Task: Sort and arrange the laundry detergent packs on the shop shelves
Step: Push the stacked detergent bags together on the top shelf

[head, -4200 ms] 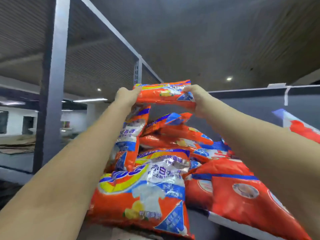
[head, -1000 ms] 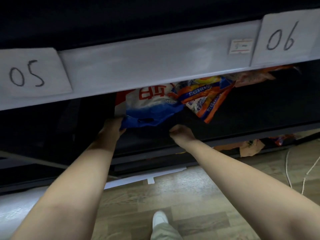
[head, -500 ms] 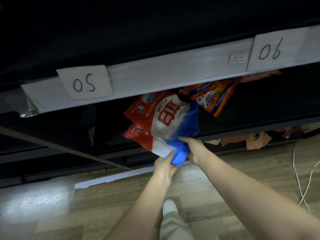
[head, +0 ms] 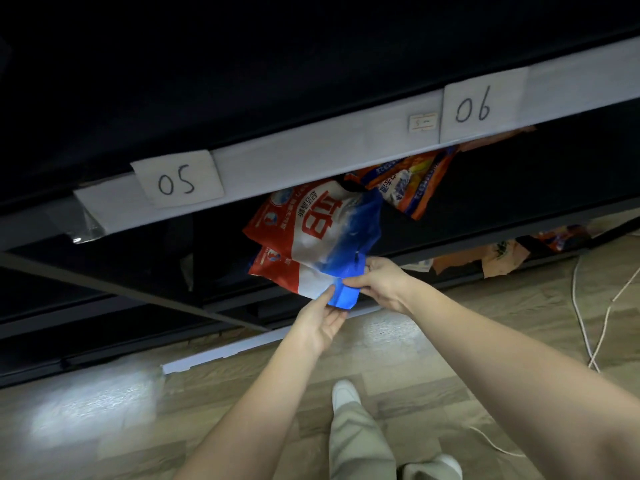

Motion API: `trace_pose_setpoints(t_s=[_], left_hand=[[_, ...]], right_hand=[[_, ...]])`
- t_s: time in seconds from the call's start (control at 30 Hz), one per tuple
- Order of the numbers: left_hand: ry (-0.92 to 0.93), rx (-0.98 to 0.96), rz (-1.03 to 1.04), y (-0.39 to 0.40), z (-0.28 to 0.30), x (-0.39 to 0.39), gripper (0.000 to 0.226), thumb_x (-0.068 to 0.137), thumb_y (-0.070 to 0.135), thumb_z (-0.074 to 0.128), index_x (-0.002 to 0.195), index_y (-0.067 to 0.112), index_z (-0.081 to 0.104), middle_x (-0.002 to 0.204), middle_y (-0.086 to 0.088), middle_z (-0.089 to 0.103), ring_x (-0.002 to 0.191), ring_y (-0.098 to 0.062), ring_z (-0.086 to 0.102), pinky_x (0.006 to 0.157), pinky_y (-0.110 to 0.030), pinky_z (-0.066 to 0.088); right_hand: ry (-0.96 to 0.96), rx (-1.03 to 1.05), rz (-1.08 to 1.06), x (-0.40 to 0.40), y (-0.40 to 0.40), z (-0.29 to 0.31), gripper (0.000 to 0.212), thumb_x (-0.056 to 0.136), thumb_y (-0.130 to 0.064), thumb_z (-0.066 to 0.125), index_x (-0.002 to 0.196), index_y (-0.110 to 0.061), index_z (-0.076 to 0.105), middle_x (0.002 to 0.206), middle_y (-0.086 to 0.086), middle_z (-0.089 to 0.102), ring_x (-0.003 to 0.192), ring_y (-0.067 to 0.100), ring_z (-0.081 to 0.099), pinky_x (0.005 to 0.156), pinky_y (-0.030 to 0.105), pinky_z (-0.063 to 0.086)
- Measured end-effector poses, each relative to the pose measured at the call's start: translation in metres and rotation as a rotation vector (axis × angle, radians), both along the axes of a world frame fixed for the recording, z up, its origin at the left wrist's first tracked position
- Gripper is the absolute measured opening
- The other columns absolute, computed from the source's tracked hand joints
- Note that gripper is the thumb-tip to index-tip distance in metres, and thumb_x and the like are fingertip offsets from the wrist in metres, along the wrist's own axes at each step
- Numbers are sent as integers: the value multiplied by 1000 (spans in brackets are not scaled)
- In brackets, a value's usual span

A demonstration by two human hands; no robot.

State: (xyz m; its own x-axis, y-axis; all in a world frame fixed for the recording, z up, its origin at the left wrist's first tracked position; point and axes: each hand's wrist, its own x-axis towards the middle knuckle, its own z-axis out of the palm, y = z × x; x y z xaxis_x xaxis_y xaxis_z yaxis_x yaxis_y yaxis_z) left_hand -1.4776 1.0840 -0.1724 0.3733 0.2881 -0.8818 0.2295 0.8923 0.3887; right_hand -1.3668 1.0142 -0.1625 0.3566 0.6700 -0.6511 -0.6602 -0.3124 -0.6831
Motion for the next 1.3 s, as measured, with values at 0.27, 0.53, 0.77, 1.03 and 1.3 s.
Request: trace_pose_setpoints(t_s=[0.27,0.53,0.77,1.03,1.3], left_hand=[[-189,-27,318,39,26,6,27,97,24,50,115,5,58,95,-11,72,79,-20,71,68,-26,56],[-87,-222,515,18,-5,15,35,99,18,47,133,7,50,114,-14,66,110,-23,62,97,-34,46],[-112,-130,470,-33,-2,25,39,96,8,52,133,-2,46,124,-18,61,106,-24,63,90,-34,48],[-215,-75,244,-138,19,16,40,90,0,56,130,1,49,119,-24,62,103,-33,64,76,-37,58],[-144,-33,-99,-174,74,6,32,88,16,64,118,6,57,115,-13,64,103,-24,61,89,-34,49]], right_hand=[[-17,89,42,27,16,61,44,86,17,48,128,3,49,104,7,65,92,16,61,78,21,54],[0,37,41,40,-34,70,30,90,10,49,118,2,57,97,7,69,89,14,66,79,21,55],[242,127,-367,-12,-103,29,22,82,-15,59,105,-17,59,109,1,65,106,14,60,90,31,50],[333,-85,-763,-43,-107,23,18,82,-2,67,100,-5,62,97,12,67,81,23,65,74,36,52],[125,-109,-754,-9,-208,80,35,84,6,60,118,-3,55,101,12,65,82,22,63,70,34,55]])
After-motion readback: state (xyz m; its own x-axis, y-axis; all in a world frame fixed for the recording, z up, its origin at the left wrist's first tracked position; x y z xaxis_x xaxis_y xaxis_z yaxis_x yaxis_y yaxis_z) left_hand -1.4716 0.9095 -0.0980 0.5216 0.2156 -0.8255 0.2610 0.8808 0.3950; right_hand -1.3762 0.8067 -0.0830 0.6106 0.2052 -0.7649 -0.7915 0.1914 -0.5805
